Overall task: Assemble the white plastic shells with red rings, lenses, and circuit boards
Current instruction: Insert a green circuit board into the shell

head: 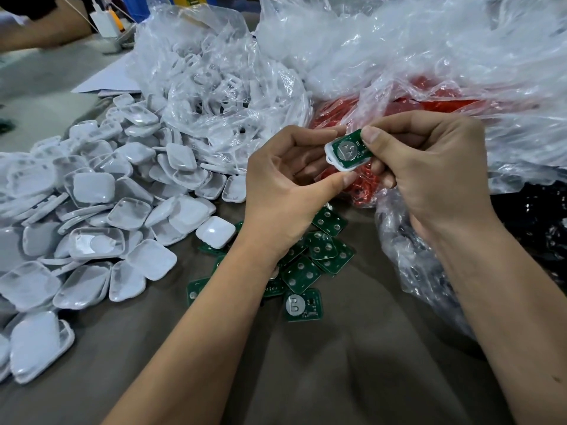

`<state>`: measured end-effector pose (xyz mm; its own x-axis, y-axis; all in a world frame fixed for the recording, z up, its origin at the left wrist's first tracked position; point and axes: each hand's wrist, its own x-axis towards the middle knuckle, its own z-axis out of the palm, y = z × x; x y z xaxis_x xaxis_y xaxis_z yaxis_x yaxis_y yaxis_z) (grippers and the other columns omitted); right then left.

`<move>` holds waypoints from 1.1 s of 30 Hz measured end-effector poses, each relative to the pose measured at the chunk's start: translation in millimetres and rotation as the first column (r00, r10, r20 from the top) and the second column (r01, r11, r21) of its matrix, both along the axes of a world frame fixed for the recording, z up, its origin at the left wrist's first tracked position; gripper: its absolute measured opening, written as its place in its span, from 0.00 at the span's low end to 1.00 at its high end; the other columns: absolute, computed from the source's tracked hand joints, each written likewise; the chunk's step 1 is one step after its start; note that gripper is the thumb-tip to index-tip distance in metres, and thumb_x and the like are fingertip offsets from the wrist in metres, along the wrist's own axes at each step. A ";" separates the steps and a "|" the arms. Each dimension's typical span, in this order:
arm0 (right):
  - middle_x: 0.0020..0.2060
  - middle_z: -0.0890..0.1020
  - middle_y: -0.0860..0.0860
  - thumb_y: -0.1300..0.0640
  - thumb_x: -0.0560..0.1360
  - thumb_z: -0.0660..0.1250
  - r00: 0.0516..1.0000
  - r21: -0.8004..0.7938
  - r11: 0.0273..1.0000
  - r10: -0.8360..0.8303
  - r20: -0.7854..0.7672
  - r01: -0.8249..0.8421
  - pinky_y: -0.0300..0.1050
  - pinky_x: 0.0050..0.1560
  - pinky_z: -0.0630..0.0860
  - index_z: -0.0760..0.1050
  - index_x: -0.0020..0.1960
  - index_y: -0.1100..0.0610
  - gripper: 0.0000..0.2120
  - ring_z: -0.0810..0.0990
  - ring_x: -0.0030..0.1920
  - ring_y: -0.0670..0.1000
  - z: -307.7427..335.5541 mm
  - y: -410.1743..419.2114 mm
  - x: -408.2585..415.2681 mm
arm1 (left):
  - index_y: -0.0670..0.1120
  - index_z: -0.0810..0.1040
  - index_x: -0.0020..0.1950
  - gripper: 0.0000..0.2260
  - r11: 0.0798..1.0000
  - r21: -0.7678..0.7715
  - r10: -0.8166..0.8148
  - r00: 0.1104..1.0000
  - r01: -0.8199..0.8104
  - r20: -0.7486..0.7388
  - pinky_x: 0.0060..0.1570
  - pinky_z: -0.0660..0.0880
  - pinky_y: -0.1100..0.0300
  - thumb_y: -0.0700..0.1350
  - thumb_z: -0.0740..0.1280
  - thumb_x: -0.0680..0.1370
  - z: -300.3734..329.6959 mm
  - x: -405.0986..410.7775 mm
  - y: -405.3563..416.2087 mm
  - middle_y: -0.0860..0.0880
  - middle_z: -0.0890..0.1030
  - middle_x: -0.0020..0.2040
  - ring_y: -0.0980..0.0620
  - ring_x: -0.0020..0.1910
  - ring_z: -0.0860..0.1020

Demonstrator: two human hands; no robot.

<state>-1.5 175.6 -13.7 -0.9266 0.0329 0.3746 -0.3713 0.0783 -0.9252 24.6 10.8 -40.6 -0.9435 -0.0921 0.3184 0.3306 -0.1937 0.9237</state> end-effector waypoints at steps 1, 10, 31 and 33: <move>0.32 0.86 0.52 0.60 0.75 0.77 1.000 0.012 1.000 0.000 -0.003 0.000 0.39 0.27 0.73 0.86 0.43 0.54 0.03 0.79 0.27 0.49 -0.3 0.5 -0.1 | 0.35 0.79 0.55 0.18 1.000 -0.004 0.001 1.000 -0.001 0.000 0.61 0.80 0.39 0.29 0.79 0.68 -0.2 -0.1 -0.1 0.39 0.85 0.59 0.42 0.59 0.84; 0.37 0.88 0.45 0.57 0.74 0.78 0.996 0.148 0.988 -0.038 -0.084 0.050 0.36 0.35 0.78 0.86 0.45 0.52 0.02 0.86 0.35 0.45 0.2 -2.7 3.3 | 0.36 0.80 0.54 0.17 1.000 0.010 0.007 1.000 -0.007 -0.006 0.59 0.81 0.46 0.28 0.79 0.68 0.3 -0.9 -1.3 0.40 0.85 0.58 0.43 0.58 0.85; 0.37 0.86 0.60 0.63 0.75 0.77 0.965 -0.123 0.984 0.155 0.210 -0.131 0.36 0.24 0.71 0.85 0.45 0.60 0.01 0.76 0.28 0.49 -2.6 3.5 -0.1 | 0.36 0.79 0.56 0.18 0.996 0.033 -0.078 0.997 0.078 0.017 0.55 0.82 0.48 0.27 0.77 0.69 5.4 4.5 -1.6 0.40 0.85 0.57 0.44 0.55 0.85; 0.37 0.87 0.57 0.64 0.75 0.77 0.975 -0.089 0.990 0.123 0.183 -0.108 0.37 0.26 0.72 0.85 0.46 0.60 0.02 0.78 0.28 0.48 -2.8 2.9 0.2 | 0.40 0.80 0.59 0.18 0.998 0.013 -0.063 0.994 0.063 0.089 0.50 0.83 0.53 0.32 0.78 0.71 5.8 3.8 -1.7 0.43 0.86 0.53 0.48 0.48 0.85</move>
